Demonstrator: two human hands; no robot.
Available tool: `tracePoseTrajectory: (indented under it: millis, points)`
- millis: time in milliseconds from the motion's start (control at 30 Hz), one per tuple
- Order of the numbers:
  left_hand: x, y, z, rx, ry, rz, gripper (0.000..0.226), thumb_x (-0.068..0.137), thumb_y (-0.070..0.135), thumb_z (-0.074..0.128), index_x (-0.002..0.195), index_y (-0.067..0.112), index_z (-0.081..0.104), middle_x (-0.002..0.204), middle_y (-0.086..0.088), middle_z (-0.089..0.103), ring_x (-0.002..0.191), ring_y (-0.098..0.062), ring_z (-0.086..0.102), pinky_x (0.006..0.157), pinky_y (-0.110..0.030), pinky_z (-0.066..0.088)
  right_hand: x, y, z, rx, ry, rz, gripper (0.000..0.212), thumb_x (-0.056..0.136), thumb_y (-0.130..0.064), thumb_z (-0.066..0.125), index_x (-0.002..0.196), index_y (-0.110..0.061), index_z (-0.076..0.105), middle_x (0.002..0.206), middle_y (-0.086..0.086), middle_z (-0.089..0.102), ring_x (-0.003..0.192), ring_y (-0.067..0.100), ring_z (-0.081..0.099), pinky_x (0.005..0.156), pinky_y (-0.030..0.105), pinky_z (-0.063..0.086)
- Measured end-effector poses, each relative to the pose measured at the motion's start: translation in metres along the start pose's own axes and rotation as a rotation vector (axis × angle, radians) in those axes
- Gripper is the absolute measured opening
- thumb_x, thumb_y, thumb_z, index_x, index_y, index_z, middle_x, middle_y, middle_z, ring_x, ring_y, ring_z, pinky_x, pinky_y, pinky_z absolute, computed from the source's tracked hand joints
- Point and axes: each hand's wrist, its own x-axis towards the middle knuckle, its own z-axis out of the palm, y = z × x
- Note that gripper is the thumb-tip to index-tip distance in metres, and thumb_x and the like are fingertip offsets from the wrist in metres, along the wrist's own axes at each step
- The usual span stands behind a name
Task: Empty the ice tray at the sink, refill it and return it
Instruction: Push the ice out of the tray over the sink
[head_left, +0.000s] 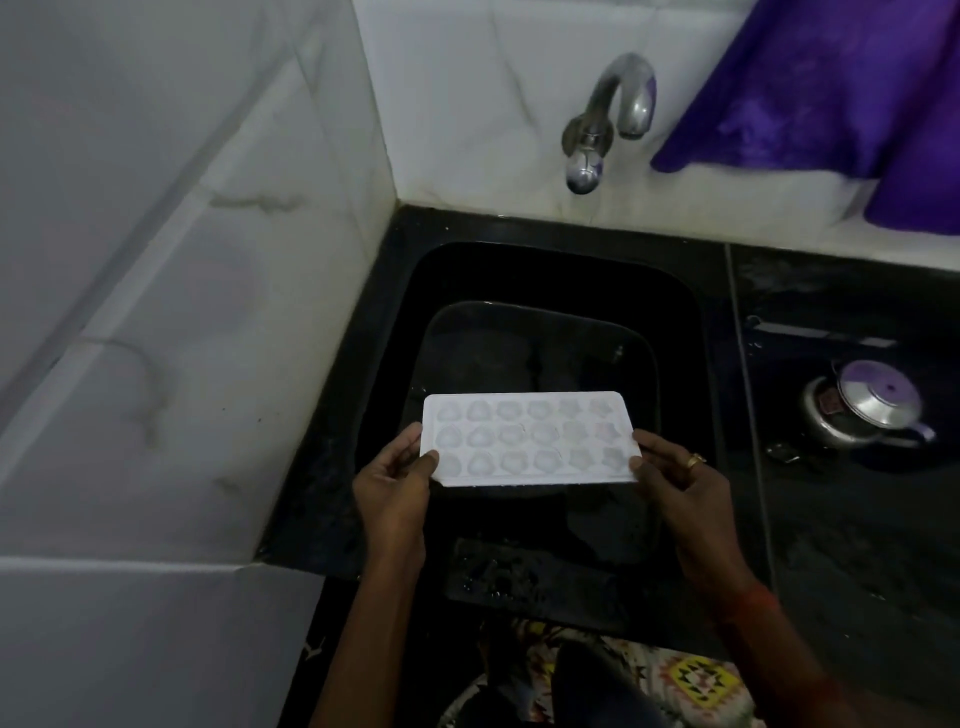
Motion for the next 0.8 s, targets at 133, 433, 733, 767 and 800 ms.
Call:
tracePoseTrajectory:
  millis: [133, 433, 733, 767, 800]
  points:
    - [0.009, -0.003, 0.007, 0.020, -0.015, -0.013, 0.031, 0.084, -0.009, 0.070, 0.103, 0.015, 0.074, 0.097, 0.001, 0.077, 0.078, -0.006, 0.073, 0.062, -0.015, 0.055, 0.004, 0.007, -0.006, -0.051, 0.036, 0.013, 0.020, 0.093, -0.013, 0.069, 0.110, -0.019, 0.076, 0.108, 0.002, 0.076, 0.107, 0.023, 0.070, 0.093, 0.045, 0.057]
    - [0.015, -0.005, 0.023, 0.068, -0.020, -0.049, 0.012, 0.084, -0.002, 0.074, 0.091, 0.008, 0.078, 0.085, -0.005, 0.078, 0.053, -0.003, 0.062, 0.055, -0.016, 0.053, 0.008, 0.007, -0.017, -0.239, 0.047, -0.041, 0.036, 0.077, -0.050, 0.079, 0.110, -0.035, 0.075, 0.093, -0.012, 0.077, 0.093, 0.002, 0.072, 0.085, 0.025, 0.059]
    - [0.018, 0.001, 0.042, 0.163, -0.043, -0.049, 0.008, 0.083, 0.007, 0.078, 0.091, 0.005, 0.077, 0.079, -0.004, 0.076, 0.057, -0.011, 0.062, 0.055, -0.017, 0.055, 0.031, -0.008, -0.031, -0.358, 0.029, -0.183, 0.039, 0.069, -0.048, 0.082, 0.105, -0.034, 0.076, 0.087, -0.017, 0.074, 0.084, -0.009, 0.067, 0.074, 0.000, 0.045]
    - [0.018, 0.002, 0.044, 0.177, -0.044, -0.039, 0.008, 0.084, 0.008, 0.078, 0.091, 0.005, 0.078, 0.077, -0.003, 0.076, 0.057, -0.010, 0.063, 0.055, -0.017, 0.054, 0.034, -0.010, -0.032, -0.365, 0.034, -0.200, 0.037, 0.070, -0.049, 0.081, 0.104, -0.035, 0.077, 0.087, -0.017, 0.074, 0.084, -0.009, 0.068, 0.075, 0.001, 0.046]
    - [0.017, 0.002, 0.047, 0.189, -0.040, -0.027, 0.008, 0.084, 0.009, 0.077, 0.091, 0.005, 0.078, 0.074, -0.003, 0.076, 0.056, -0.008, 0.063, 0.054, -0.016, 0.053, 0.037, -0.012, -0.033, -0.373, 0.040, -0.219, 0.035, 0.071, -0.049, 0.081, 0.103, -0.035, 0.077, 0.087, -0.017, 0.075, 0.083, -0.008, 0.068, 0.076, 0.002, 0.046]
